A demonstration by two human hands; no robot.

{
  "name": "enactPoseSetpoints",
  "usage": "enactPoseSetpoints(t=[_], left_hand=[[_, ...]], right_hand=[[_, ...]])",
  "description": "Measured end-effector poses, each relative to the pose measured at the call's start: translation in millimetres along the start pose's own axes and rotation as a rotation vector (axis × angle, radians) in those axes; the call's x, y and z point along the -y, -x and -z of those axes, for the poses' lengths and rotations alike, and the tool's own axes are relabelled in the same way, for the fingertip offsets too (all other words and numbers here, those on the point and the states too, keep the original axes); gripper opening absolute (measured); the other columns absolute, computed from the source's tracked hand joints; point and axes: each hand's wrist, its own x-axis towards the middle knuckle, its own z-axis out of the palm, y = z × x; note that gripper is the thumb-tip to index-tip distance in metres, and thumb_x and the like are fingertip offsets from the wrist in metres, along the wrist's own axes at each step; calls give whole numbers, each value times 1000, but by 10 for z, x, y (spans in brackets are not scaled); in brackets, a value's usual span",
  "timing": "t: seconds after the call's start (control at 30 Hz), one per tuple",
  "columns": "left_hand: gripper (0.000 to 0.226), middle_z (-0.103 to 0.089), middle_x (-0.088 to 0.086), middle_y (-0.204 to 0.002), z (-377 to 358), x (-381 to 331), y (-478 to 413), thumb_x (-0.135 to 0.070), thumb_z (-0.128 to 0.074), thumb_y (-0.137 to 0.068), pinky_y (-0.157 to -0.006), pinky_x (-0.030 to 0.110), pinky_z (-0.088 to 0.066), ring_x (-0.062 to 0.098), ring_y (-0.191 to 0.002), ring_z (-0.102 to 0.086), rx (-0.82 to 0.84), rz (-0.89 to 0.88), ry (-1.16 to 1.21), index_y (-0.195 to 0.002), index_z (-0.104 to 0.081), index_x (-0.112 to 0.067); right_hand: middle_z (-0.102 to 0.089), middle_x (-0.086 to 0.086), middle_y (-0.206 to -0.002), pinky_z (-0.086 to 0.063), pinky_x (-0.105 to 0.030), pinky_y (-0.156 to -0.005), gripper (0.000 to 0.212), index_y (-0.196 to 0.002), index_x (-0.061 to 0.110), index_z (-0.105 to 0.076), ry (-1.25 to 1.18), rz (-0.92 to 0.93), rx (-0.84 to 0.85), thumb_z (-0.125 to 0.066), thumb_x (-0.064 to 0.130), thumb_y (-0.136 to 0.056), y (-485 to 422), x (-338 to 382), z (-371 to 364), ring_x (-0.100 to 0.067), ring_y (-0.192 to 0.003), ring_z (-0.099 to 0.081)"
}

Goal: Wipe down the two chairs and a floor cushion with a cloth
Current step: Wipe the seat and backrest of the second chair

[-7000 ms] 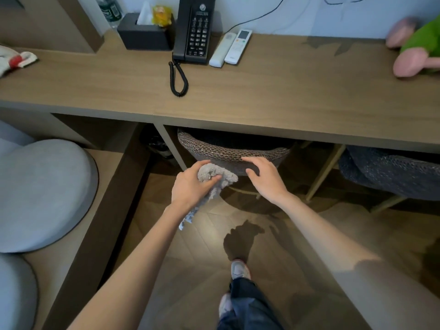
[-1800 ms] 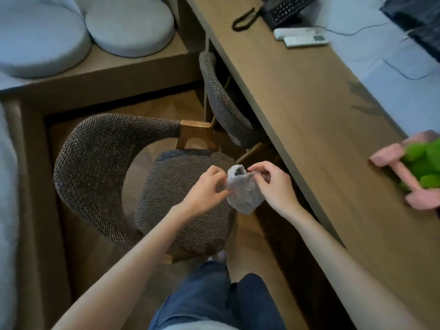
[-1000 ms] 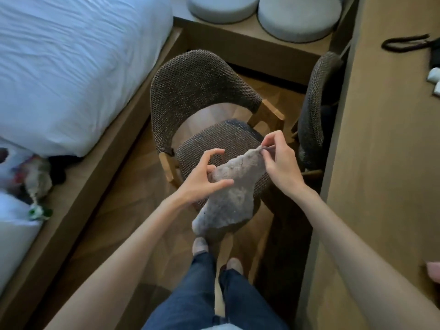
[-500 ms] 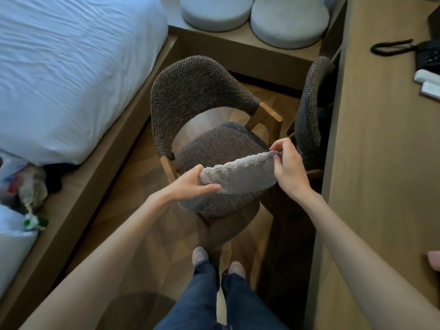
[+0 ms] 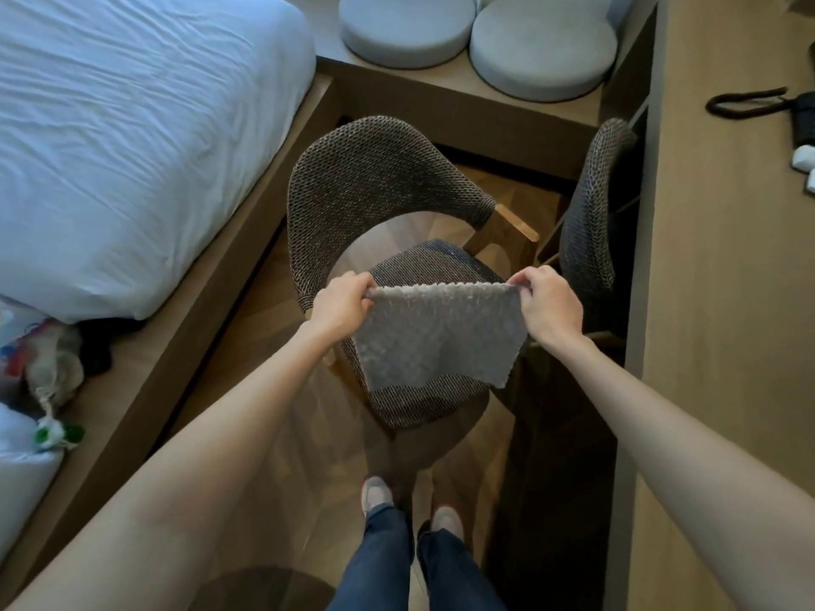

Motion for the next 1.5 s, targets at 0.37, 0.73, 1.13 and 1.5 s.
enactPoseSetpoints(t=[0.37, 0.73, 1.13, 1.5], left_hand=[[15, -50, -1, -102, -623, 25, -599, -2, -55, -91, -79, 2, -35, 6, -93, -47, -729, 35, 613, -103, -62, -8], [17, -48, -7, -107, -3288, 848, -1161, 0, -49, -94, -95, 30, -39, 14, -107, -48, -550, -39, 574, -104, -55, -13], [8, -55, -7, -94, -3774, 1057, -1539, -13, -47, -98, -69, 20, -32, 11, -85, -51, -690, -130, 477, -100, -49, -21], [13, -46, -15, -66, -3575, 1135, -985, -31, -39, -102, -48, 13, -30, -1, -54, -45, -914, -354, 591, -107, -48, -24]], right_hand=[[-46, 11, -90, -35, -36, -90, 11, -94, 20, -56, -206, -30, -527, -46, 15, -95, -671, -60, -611, -14, -93, -45], [-46, 3, -88, -39, -44, -78, 14, -88, 19, -42, -299, -55, -401, -44, 6, -92, -527, -1170, -3402, -25, -90, -45], [-42, 11, -86, -22, -28, -79, 5, -90, 20, -48, -262, 99, -580, -50, 15, -90, -789, -1462, -3996, -10, -86, -33], [-55, 16, -90, -41, -7, -75, 11, -101, 21, -51, -804, 240, -599, -47, 12, -95, -303, -1582, -3585, 9, -84, -54]])
